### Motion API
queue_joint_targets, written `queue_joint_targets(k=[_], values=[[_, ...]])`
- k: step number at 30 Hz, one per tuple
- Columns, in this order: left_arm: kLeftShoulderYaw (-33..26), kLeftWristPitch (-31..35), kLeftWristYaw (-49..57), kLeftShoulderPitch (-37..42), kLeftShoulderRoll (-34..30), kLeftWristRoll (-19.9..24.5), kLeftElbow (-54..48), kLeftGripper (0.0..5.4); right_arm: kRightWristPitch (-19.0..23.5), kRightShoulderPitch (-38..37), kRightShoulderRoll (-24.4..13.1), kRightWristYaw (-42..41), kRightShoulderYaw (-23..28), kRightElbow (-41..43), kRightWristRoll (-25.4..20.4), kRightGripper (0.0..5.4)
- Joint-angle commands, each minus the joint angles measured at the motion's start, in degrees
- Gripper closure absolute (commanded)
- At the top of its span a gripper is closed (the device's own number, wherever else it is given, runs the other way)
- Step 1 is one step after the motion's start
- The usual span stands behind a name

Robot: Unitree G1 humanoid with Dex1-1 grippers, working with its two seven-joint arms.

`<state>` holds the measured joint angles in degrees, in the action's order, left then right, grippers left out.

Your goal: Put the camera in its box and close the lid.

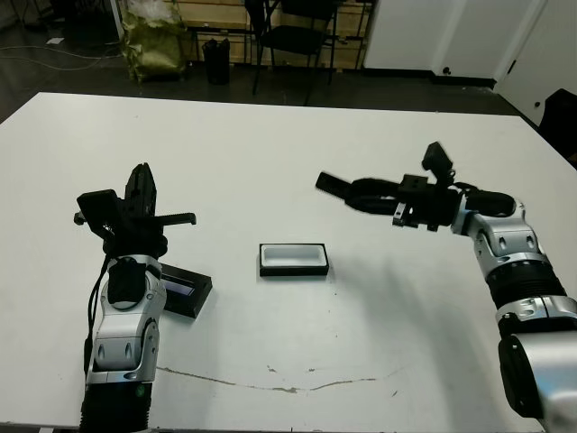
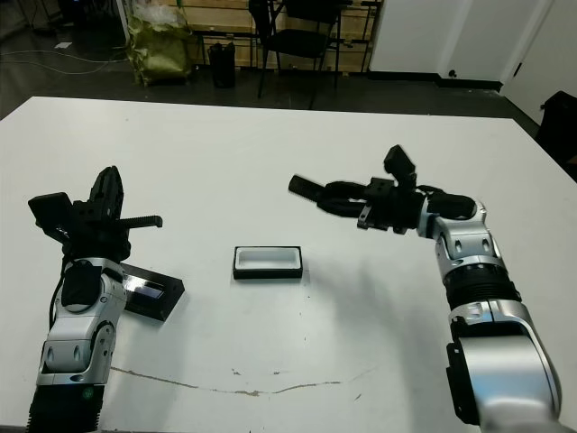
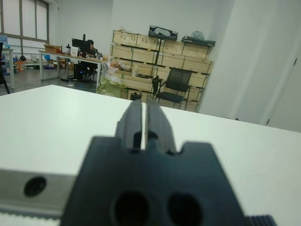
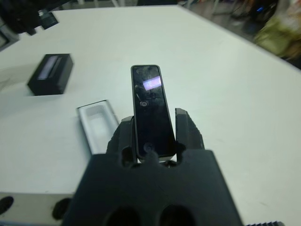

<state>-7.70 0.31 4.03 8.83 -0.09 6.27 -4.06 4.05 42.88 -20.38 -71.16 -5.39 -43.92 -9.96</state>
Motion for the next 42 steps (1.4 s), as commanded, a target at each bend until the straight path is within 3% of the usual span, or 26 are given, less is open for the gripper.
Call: queue_joint_targets(k=[1,4,8,13,19,23,27,32,36,42], values=[[-0.01,0.62,0.05,-0.54,-0.27,-0.49,0.53,5.40,3.33,0.47,0.02,-0.68,-3.72,5.12,2.50,4.74],[0.04,0.70,0.00,-0.62,-0.29,-0.51,0.31,5.40,1.96,-0.07,0.32,-2.00,-6.44,8.58,3.62,4.74],[-0.08,0.56,0.01,-0.57,-0.11,-0.25,0.49,5.40,-1.08,0.32,1.30,-3.98,-8.58,7.13,4.18,4.74],[-0.05,0.46,0.07,-0.65,0.06,-0.21,0.47,5.40,2.94,1.20,1.07,-5.12,-11.02,8.39,5.26,4.74],[0.00,0.45,0.04,-0.71,-0.17,-0.50,0.63,5.40,3.67,1.43,1.19,-7.64,-11.26,7.65,4.41,4.74],[-0.13,1.34,0.26,-0.74,0.05,-0.14,0.18,5.40,3.52,0.71,-0.73,-6.07,-12.17,12.07,6.67,4.74],[0.04,0.70,0.05,-0.76,-0.22,-0.54,0.50,5.40,7.46,1.83,-2.03,-4.72,-13.86,14.24,9.48,4.74],[0.10,0.59,-0.21,-0.72,-0.32,-0.62,0.58,5.40,-2.11,2.25,-0.92,-3.36,-13.00,8.55,10.02,4.74],[0.03,0.34,-0.28,-0.54,-0.15,-0.40,0.87,5.40,-5.93,3.32,0.16,-3.03,-12.43,3.91,9.71,4.74],[0.08,1.13,0.08,-0.23,0.07,-0.35,0.54,5.40,-6.68,4.48,0.58,-2.40,-13.50,2.35,11.25,4.74]])
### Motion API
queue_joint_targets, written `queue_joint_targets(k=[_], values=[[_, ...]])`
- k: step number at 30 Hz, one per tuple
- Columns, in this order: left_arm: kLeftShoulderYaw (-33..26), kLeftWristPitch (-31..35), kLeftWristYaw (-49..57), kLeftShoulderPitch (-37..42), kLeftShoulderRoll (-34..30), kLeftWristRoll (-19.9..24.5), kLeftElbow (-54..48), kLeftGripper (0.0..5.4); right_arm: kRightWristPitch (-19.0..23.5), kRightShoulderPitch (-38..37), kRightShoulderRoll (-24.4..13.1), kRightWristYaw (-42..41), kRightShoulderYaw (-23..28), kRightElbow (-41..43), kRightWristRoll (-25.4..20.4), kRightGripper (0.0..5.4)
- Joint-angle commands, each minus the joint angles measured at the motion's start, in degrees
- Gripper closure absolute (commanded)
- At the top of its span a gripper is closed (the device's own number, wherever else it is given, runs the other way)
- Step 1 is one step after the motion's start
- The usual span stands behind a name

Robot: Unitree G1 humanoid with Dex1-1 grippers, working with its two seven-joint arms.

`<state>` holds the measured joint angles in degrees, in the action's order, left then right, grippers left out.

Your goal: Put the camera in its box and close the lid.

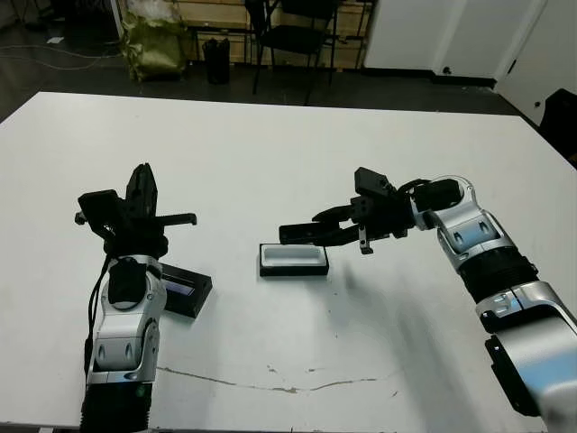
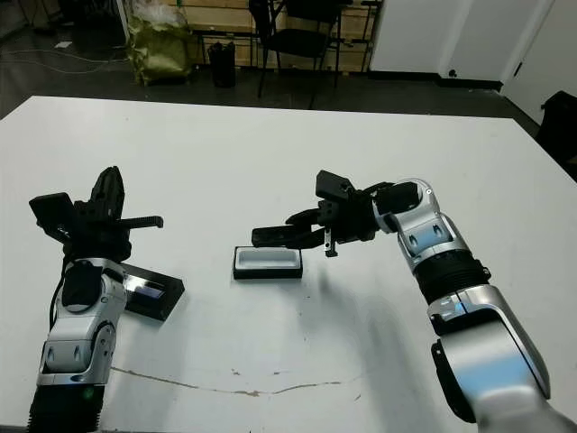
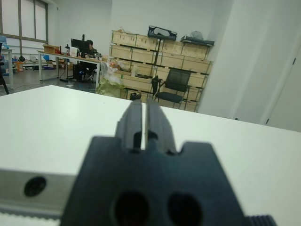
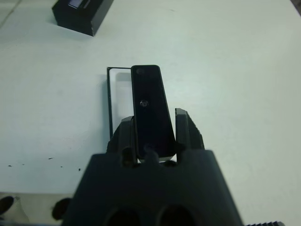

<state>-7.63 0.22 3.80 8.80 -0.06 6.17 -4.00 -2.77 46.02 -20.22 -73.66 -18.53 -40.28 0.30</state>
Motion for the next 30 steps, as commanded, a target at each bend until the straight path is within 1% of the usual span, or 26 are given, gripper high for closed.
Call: queue_joint_targets(k=[1,4,11,13,18,21,25,30], values=[[-0.02,1.23,0.30,-0.16,0.11,-0.13,0.48,5.40,0.41,1.57,0.48,0.12,-0.69,-1.31,1.39,4.74],[0.06,0.72,0.01,-0.17,-0.19,-0.31,0.72,5.40,0.29,2.18,1.09,-1.21,-0.62,-2.37,1.03,4.74],[0.03,0.63,0.00,0.02,-0.06,-0.15,0.82,5.40,2.36,3.85,2.59,-4.07,-0.16,-5.27,0.53,4.74],[0.06,0.67,0.13,0.02,-0.04,-0.29,0.79,5.40,3.76,4.18,2.61,-4.85,-0.28,-4.82,0.52,4.74],[0.01,0.80,0.38,0.09,-0.01,-0.42,0.80,5.40,4.79,3.64,2.96,-5.67,0.42,-4.02,-0.31,4.74],[-0.03,0.71,0.40,0.08,0.03,-0.35,0.84,5.40,4.36,3.49,2.86,-5.28,0.00,-3.63,0.42,4.74],[-0.09,0.31,0.46,0.05,0.13,-0.28,1.07,5.40,2.65,3.31,3.23,-4.92,0.09,-5.16,0.64,4.74],[0.08,0.80,0.62,-0.24,0.08,-0.43,0.54,5.40,2.60,3.41,3.57,-4.52,-0.31,-5.99,1.44,4.74]])
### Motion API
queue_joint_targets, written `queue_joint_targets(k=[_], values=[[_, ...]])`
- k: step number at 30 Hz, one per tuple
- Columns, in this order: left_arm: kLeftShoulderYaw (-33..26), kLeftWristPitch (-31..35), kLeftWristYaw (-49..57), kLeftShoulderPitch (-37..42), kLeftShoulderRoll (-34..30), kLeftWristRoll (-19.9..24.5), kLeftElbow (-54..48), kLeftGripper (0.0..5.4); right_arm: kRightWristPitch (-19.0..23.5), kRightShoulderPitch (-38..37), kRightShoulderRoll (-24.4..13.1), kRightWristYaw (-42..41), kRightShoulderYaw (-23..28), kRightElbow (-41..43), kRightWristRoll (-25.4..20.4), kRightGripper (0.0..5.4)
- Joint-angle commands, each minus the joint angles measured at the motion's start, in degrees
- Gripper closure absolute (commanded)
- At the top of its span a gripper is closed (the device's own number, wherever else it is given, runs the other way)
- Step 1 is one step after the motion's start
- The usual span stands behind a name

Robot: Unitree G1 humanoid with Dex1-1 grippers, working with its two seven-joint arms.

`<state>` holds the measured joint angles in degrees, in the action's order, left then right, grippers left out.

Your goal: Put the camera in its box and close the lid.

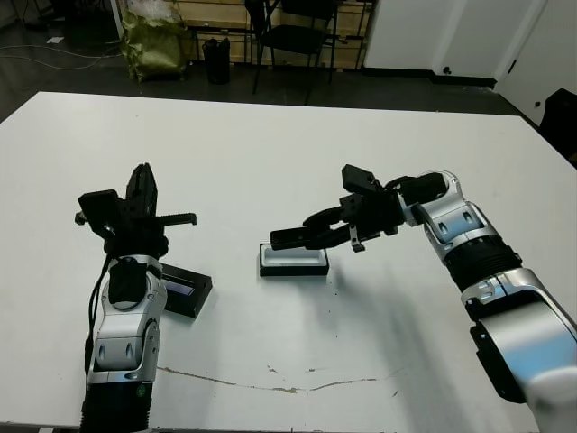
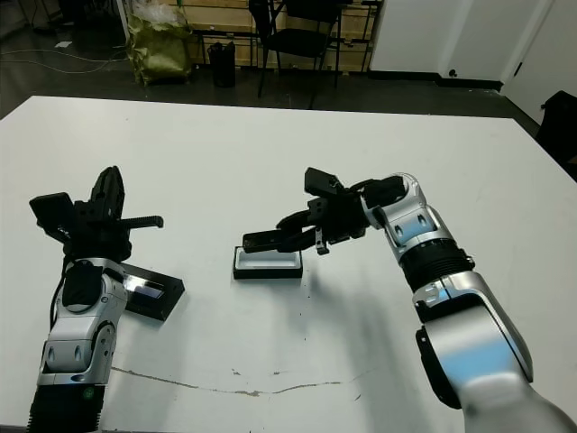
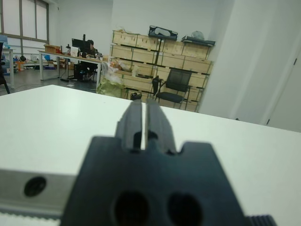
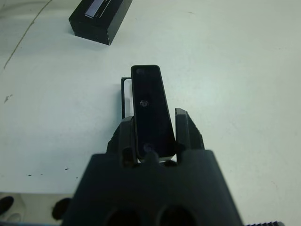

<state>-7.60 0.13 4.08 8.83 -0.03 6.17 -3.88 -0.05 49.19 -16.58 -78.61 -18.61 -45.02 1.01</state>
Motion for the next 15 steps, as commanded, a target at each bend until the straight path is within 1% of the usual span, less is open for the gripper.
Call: queue_joint_targets(k=[1,10,15], values=[[0.10,1.17,0.54,-0.32,0.08,-0.57,0.21,5.40,-0.16,0.20,0.05,0.61,-0.26,-1.44,0.85,4.74],[0.09,0.70,0.65,-0.32,-0.03,-0.58,0.60,5.40,-1.47,0.46,1.06,1.01,-0.64,-3.27,2.00,4.74],[0.03,0.30,0.38,-0.37,-0.08,-0.39,0.81,5.40,-0.80,0.44,1.13,1.58,-0.95,-2.89,2.96,4.74]])
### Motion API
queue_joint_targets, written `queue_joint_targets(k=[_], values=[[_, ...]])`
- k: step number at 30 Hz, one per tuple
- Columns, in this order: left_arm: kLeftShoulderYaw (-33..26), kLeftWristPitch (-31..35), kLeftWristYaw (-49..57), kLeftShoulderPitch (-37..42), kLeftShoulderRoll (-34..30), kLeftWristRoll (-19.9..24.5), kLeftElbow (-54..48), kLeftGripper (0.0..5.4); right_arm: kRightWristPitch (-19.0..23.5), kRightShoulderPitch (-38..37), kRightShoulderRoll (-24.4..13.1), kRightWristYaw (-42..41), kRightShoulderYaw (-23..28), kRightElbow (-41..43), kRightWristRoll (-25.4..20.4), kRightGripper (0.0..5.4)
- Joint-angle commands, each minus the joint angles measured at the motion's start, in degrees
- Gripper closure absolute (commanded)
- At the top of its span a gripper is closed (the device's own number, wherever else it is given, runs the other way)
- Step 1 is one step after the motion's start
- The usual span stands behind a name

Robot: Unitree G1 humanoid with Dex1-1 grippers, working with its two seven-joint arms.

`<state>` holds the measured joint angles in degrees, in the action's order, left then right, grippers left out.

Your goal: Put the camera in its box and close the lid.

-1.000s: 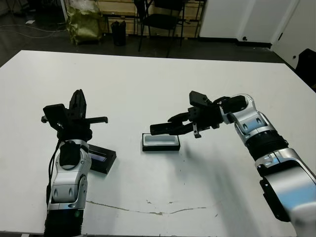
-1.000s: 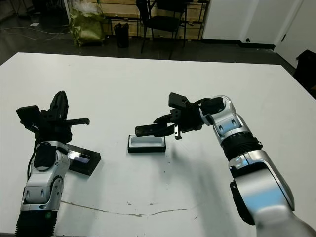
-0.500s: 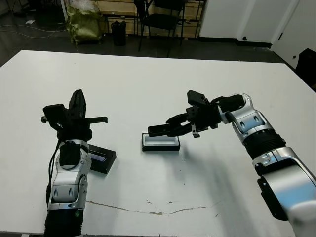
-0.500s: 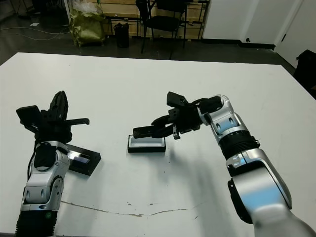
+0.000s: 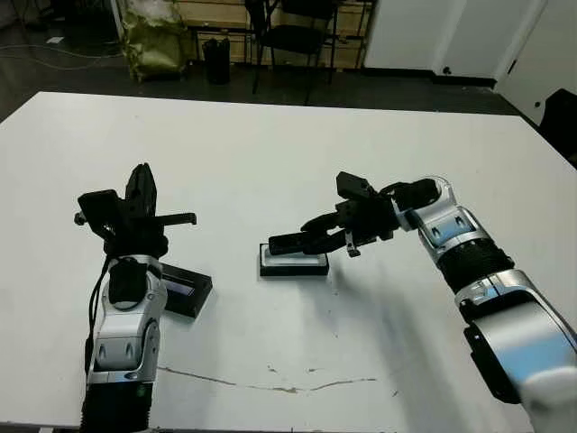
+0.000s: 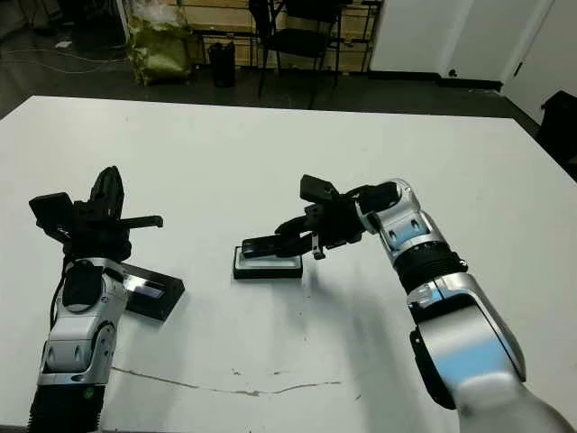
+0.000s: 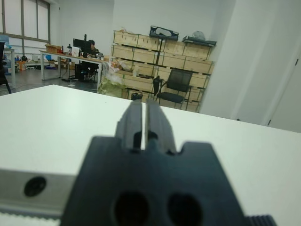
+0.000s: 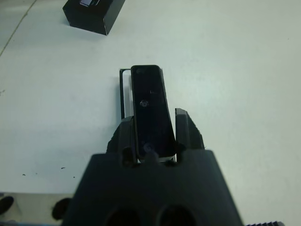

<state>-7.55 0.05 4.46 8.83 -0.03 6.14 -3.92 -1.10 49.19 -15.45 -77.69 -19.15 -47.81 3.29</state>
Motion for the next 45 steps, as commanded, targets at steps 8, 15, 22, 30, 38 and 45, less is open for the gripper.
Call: queue_joint_targets(k=[8,15,22,30,38,45], values=[[-0.08,1.15,0.34,-0.52,0.18,-0.18,0.44,5.40,0.22,0.20,-0.05,1.04,-0.80,0.53,1.06,4.74],[-0.06,0.89,0.50,-0.81,0.28,-0.19,0.25,5.40,-0.57,0.00,0.27,0.58,-0.82,0.07,1.00,4.74],[0.01,0.79,0.48,-1.03,0.17,-0.42,0.25,5.40,-1.11,0.35,0.60,0.01,-0.98,-1.05,1.26,4.74],[0.23,1.98,1.32,-1.19,0.39,-0.84,-0.70,5.40,-2.08,0.18,0.98,-0.28,-0.76,-1.88,1.12,4.74],[0.19,1.99,1.25,-1.31,0.39,-0.67,-0.90,5.40,-3.29,0.64,1.77,-0.89,-1.10,-4.06,1.43,4.74],[0.04,0.86,0.51,-1.26,0.18,-0.30,-0.10,5.40,-0.62,0.97,2.10,-0.38,-2.08,-3.56,2.69,4.74]])
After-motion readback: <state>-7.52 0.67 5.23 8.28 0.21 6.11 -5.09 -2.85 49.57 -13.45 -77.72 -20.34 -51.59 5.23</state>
